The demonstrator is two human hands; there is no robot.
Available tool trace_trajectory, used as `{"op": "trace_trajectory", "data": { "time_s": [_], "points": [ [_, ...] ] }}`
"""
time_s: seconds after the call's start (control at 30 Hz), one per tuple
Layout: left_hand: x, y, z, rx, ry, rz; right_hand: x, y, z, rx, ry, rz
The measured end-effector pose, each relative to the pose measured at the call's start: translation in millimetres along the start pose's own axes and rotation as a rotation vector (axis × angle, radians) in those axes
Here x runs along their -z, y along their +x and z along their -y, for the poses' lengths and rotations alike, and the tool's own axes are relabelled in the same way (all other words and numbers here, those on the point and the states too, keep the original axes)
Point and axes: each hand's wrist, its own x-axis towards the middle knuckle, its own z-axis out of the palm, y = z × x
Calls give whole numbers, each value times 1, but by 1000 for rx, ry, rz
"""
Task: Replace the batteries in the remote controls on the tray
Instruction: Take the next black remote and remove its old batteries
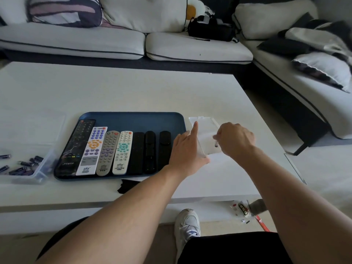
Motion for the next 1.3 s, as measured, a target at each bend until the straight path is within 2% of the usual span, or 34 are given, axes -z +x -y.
{"op": "trace_trajectory", "data": {
  "time_s": [0.1, 0.27, 0.37, 0.43, 0.53, 0.67, 0.73, 0.8, 0.87, 1.07, 1.3],
  "points": [
    [0, 2, 2, 14, -23, 64, 5, -4, -4, -33, 559, 103],
    [22, -6, 4, 16, 8, 145, 11, -10, -7, -140, 1486, 429],
    [47, -12, 17, 33, -12, 73, 20, -8, 7, -200, 1816, 517],
    [64, -16, 31, 67, -43, -37, 20, -8, 22, -227, 1893, 565],
    [93, -25, 50, 158, -103, -234, 15, -14, 50, -174, 1708, 688],
    [124, -42, 75, 288, -120, -408, 2, -28, 81, 46, 1152, 773],
    [135, -50, 86, 345, -131, -432, -6, -37, 97, 225, 815, 743],
    [142, -58, 95, 367, -129, -448, -15, -43, 110, 425, 479, 620],
    [148, -65, 102, 373, -101, -446, -24, -49, 122, 528, 272, 551],
    [160, -77, 111, 346, -42, -433, -40, -58, 142, 525, -123, 390],
    [169, -80, 117, 328, -19, -438, -35, -65, 147, 499, -160, 350]
  ]
}}
